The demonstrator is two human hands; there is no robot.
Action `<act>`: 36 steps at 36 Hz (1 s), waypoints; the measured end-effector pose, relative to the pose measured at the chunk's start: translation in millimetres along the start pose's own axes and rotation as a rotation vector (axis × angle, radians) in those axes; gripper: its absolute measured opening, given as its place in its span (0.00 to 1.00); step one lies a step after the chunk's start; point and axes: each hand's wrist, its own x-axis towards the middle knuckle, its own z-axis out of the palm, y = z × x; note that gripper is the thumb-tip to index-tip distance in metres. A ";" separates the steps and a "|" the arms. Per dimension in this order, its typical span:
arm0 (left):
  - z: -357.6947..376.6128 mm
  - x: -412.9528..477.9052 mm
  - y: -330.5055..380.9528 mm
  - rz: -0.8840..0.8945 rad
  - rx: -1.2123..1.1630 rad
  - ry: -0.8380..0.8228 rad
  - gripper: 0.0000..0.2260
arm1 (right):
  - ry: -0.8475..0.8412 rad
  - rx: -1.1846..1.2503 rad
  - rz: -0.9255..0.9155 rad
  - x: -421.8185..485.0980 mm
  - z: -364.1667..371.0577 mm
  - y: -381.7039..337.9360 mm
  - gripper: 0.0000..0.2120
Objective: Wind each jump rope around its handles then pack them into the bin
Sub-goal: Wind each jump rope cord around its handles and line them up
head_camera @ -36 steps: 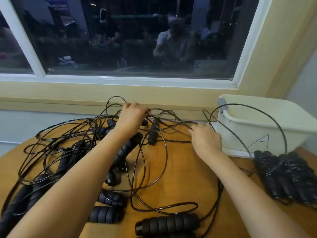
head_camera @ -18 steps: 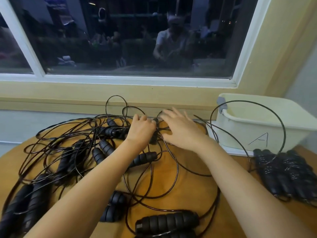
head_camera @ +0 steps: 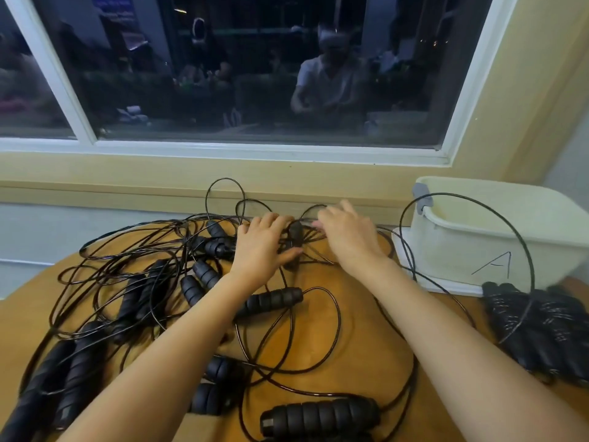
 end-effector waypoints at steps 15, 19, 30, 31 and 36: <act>-13.2 -18.1 -20.0 -0.145 0.081 -0.057 0.15 | 0.064 0.310 0.286 -14.3 2.8 29.0 0.12; -25.4 -11.5 17.2 -0.121 -0.340 -0.207 0.34 | 0.105 0.327 0.206 -18.6 -1.3 21.6 0.10; -65.8 -10.0 2.9 -0.242 -1.117 -0.582 0.17 | 0.094 0.248 0.018 -31.9 -14.5 23.8 0.09; -65.2 -9.1 -1.3 -0.299 -1.183 -0.553 0.16 | 0.098 0.267 0.008 -32.2 -14.2 24.9 0.09; -41.1 2.8 -16.5 -0.129 -0.727 -0.416 0.23 | 0.177 0.361 -0.101 -33.1 -5.9 28.2 0.10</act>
